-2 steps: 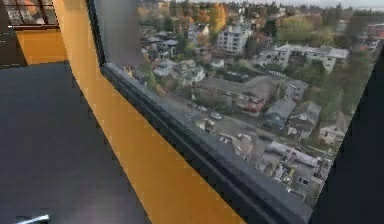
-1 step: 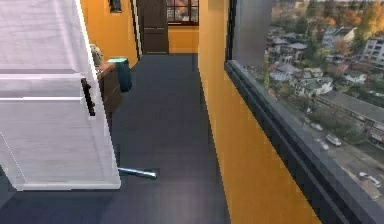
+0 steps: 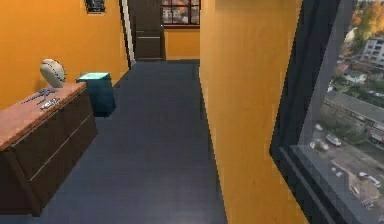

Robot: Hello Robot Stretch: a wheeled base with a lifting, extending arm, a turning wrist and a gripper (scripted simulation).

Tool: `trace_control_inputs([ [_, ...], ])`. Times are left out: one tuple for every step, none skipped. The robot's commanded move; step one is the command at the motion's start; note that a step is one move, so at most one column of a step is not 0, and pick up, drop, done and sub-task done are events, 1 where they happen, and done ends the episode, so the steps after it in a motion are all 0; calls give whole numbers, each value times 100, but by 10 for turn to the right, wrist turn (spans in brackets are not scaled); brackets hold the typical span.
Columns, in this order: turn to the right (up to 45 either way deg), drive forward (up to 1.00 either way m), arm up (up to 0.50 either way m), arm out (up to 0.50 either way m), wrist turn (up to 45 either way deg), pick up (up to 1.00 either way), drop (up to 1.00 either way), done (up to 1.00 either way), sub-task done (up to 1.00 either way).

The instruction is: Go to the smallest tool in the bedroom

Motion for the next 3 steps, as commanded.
trace_control_inputs([
  [-30, 0, 0, 0, 0, 0, 0, 0, 0],
  [0, 65, 0, 0, 0, 0, 0, 0, 0],
  [-450, 0, 0, 0, 0, 0, 0, 0, 0],
])
